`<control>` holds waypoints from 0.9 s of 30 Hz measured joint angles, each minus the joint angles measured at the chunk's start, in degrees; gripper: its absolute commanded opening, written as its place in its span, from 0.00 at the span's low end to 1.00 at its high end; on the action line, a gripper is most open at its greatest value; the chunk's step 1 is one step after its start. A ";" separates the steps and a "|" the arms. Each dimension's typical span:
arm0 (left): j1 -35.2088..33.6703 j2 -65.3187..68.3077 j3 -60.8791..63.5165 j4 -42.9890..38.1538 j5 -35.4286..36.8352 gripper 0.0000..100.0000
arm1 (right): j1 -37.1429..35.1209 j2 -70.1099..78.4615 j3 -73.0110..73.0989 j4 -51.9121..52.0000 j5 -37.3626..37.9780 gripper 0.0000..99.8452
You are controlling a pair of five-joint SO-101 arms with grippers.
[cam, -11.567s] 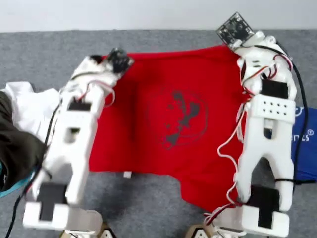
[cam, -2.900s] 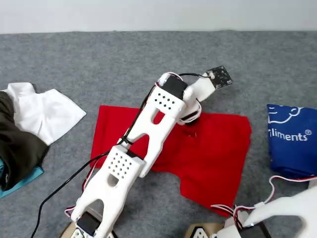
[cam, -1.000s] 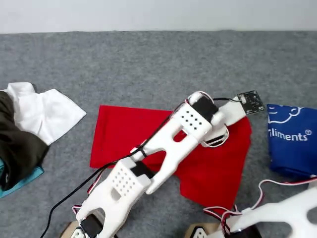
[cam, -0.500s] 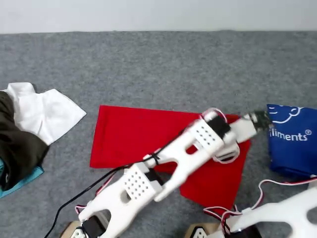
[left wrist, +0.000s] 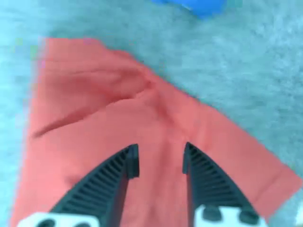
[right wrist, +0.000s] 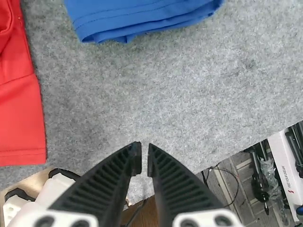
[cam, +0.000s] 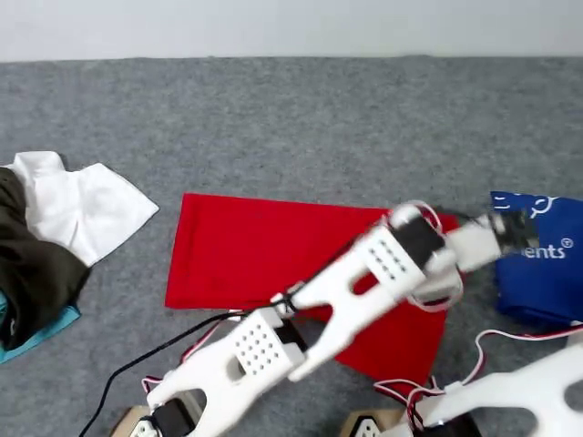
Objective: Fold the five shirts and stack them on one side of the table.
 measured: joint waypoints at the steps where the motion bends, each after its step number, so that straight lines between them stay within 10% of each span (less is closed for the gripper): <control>1: -1.58 0.00 -0.44 0.09 -0.09 0.15 | 0.00 0.00 0.00 0.00 0.00 0.04; 27: -11.43 -2.37 24.62 0.26 -1.32 0.05 | 0.00 0.00 0.00 0.00 0.00 0.04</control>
